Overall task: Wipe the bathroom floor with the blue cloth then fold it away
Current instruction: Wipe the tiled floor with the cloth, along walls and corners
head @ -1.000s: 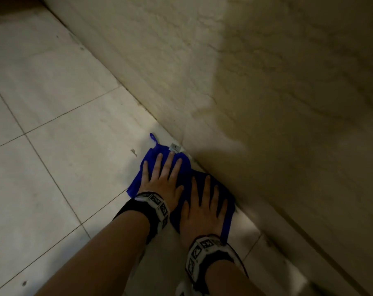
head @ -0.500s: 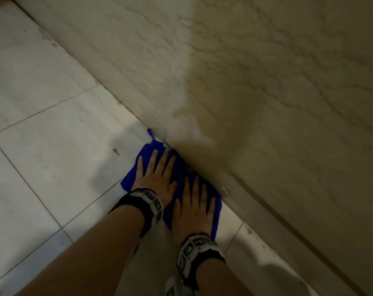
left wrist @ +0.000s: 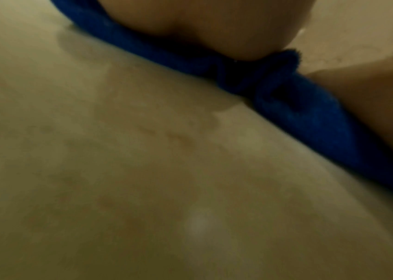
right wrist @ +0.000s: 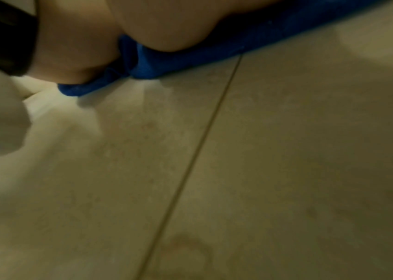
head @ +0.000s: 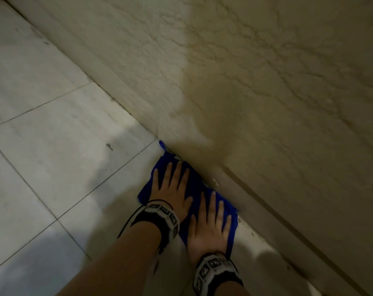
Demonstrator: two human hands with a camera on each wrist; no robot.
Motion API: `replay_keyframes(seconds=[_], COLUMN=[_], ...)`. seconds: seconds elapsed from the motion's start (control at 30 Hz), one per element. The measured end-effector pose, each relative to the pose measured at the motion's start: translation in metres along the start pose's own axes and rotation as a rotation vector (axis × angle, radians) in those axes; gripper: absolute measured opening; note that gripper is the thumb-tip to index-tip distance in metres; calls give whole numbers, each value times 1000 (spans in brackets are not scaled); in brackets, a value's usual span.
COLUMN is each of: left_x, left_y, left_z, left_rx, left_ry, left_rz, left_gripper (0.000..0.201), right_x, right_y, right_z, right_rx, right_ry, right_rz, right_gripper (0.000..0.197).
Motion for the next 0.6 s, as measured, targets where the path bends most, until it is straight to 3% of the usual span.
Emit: replay_keyframes(seconds=[0.23, 0.37, 0.6], left_x=[5, 26, 83], left_y=[14, 29, 60], left_z=[-29, -73, -107], left_rx=[22, 14, 83], left_ry=[-34, -81, -233], left_rz=[99, 134, 155], left_gripper=[74, 72, 75], right_x=[4, 18, 58], right_y=[7, 23, 54], right_z=[-6, -27, -66], right_rx=[-29, -13, -44], right_ry=[22, -62, -157], right_rz=[-13, 141, 102], right_gripper=[64, 70, 69])
Point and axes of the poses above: each hand's wrist, its own x-axis away from the middle knuckle, its own y-axis out of the palm, z = x × y, the point moved 2 cm from there along -x, towards the middle knuckle, and after that the axes turned 10 degrees about -x, right-handed, at the moved point
